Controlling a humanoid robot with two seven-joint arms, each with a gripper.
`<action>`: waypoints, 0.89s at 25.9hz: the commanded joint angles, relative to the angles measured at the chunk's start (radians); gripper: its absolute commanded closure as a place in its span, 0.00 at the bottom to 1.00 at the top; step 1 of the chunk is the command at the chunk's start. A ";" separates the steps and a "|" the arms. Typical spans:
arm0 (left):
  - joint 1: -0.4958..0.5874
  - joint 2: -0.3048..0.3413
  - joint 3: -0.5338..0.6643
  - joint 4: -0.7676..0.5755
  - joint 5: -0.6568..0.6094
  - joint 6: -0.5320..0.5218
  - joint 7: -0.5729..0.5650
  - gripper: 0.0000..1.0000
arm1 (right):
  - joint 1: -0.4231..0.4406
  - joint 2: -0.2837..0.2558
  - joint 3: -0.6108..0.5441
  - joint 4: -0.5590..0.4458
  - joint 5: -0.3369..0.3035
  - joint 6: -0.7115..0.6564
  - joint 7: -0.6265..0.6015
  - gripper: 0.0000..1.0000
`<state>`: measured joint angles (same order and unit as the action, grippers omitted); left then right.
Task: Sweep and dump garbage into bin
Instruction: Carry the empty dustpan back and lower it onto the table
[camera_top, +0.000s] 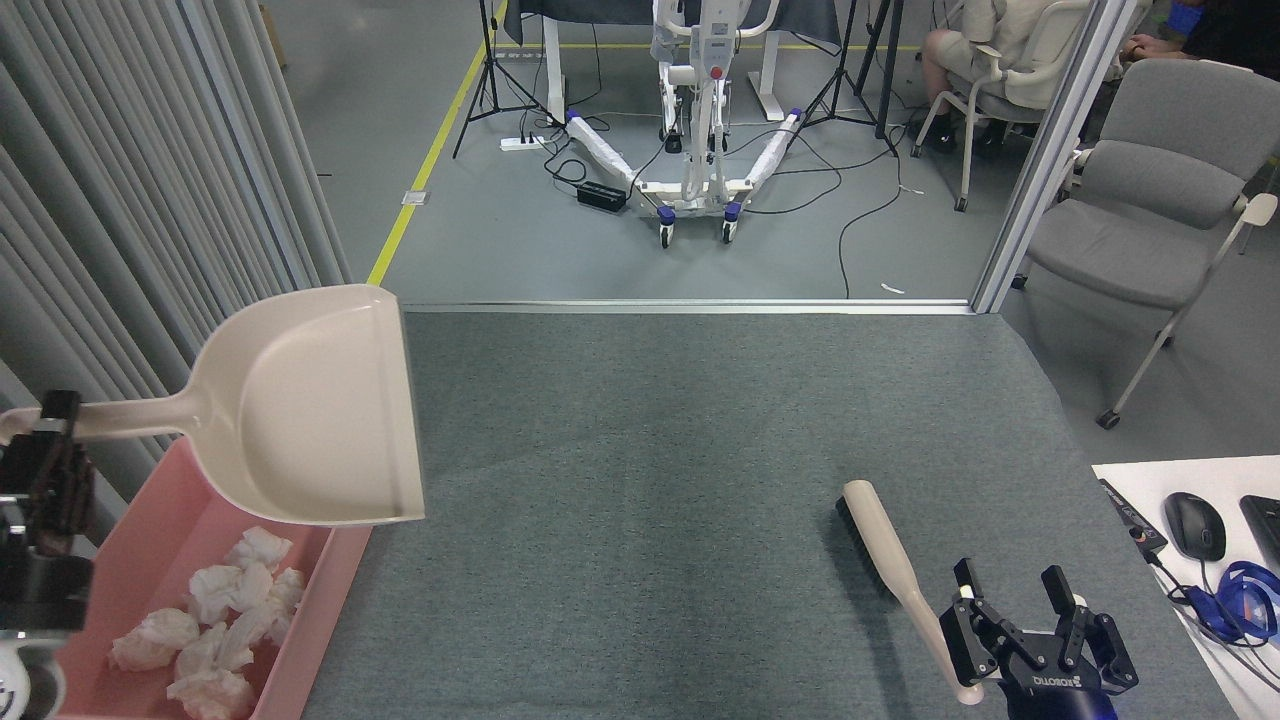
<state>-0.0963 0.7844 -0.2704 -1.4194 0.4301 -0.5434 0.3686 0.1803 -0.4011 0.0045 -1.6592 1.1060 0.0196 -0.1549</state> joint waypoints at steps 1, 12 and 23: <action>-0.045 -0.063 -0.118 -0.004 -0.096 0.000 -0.025 1.00 | -0.016 0.011 0.005 0.004 0.000 0.029 0.037 0.08; -0.091 -0.220 -0.250 0.031 -0.137 0.007 -0.089 1.00 | -0.139 0.027 0.063 0.092 0.005 0.043 0.035 0.04; -0.092 -0.287 -0.294 0.116 -0.240 0.079 -0.096 1.00 | -0.171 0.056 0.066 0.110 0.011 0.036 0.034 0.02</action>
<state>-0.1887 0.5186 -0.5624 -1.3070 0.2412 -0.5111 0.2695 0.0114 -0.3483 0.0702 -1.5503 1.1160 0.0580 -0.1141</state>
